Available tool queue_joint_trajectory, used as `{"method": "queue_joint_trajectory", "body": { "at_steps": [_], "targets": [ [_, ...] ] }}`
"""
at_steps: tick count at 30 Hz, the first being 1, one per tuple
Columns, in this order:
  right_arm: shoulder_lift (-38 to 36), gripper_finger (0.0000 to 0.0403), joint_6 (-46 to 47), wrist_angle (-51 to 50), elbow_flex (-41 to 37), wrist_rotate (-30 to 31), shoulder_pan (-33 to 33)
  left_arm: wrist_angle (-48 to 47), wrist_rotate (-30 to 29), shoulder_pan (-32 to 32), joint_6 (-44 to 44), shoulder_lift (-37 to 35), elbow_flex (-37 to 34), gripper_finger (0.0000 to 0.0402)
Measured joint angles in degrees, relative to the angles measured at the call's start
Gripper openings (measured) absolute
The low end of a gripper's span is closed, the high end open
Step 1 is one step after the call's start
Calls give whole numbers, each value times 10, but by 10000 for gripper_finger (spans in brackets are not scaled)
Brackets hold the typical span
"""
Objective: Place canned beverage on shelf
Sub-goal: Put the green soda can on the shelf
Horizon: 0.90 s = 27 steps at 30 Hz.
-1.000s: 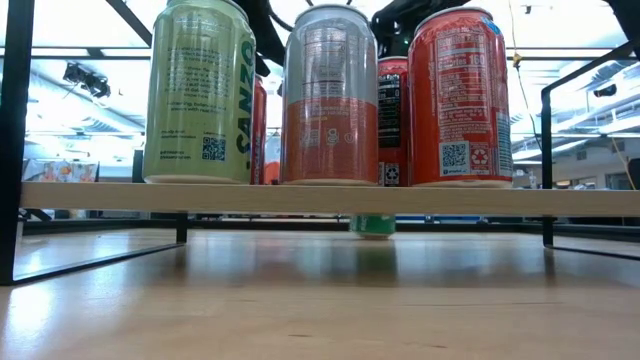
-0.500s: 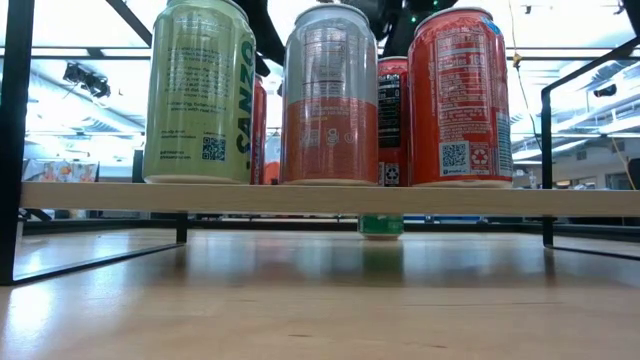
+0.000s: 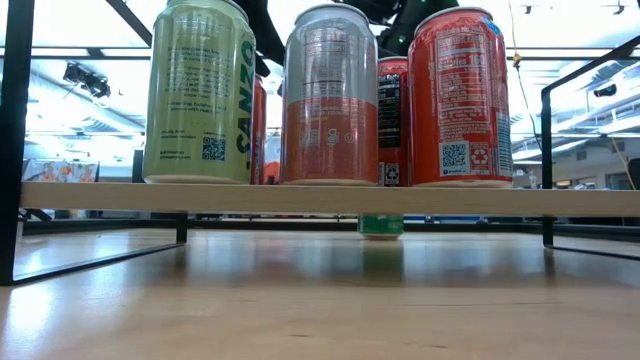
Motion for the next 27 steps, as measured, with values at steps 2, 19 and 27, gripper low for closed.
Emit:
{"method": "queue_joint_trajectory", "body": {
  "at_steps": [2,19,27],
  "targets": [
    [0,399,16,-1,-7,18,0,-1,1,0,0,0,0,352],
    [1,397,45,68,-104,24,-32,-3,4,-15,3,0,0,352],
    [1,343,-40,60,-104,-65,-61,-2,4,-15,3,0,0,352]
  ]
}}
